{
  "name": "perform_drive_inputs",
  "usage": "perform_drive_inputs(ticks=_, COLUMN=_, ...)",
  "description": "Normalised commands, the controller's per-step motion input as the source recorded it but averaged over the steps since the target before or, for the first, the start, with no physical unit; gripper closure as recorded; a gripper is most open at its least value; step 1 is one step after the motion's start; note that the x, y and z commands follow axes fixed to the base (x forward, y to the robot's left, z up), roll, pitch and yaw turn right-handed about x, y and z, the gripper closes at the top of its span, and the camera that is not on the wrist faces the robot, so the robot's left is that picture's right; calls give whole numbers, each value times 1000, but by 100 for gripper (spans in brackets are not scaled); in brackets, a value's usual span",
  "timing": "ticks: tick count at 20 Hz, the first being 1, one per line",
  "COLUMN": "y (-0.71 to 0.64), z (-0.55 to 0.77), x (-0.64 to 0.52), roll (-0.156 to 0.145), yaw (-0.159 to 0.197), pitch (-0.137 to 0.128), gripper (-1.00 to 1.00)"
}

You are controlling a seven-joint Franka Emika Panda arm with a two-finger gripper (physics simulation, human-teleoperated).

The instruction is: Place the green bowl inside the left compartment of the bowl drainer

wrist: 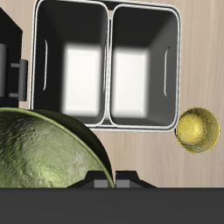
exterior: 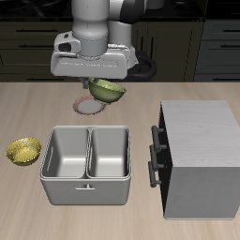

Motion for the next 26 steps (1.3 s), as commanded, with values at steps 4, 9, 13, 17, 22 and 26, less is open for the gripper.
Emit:
perform_drive_inputs(ticks=4, y=33, z=1, x=207, roll=-2, yaw=-26, pitch=-20, gripper=100)
perform_drive_inputs(ticks=9, y=58, z=-15, x=233, roll=12, yaw=-51, pitch=2, gripper=100)
perform_drive_inputs(ticks=13, y=125, z=-3, x=289, roll=29, yaw=-14, pitch=-14, gripper=100)
perform_drive_inputs(ticks=17, y=209, z=-22, x=270, roll=30, yaw=-7, pitch=0, gripper=100)
perform_drive_inputs(ticks=22, y=173, z=-44, x=186, roll=25, yaw=-30, pitch=18, gripper=100)
perform_drive_inputs(ticks=26, y=113, z=-55, x=59, roll=61, yaw=-46, pitch=14, gripper=100)
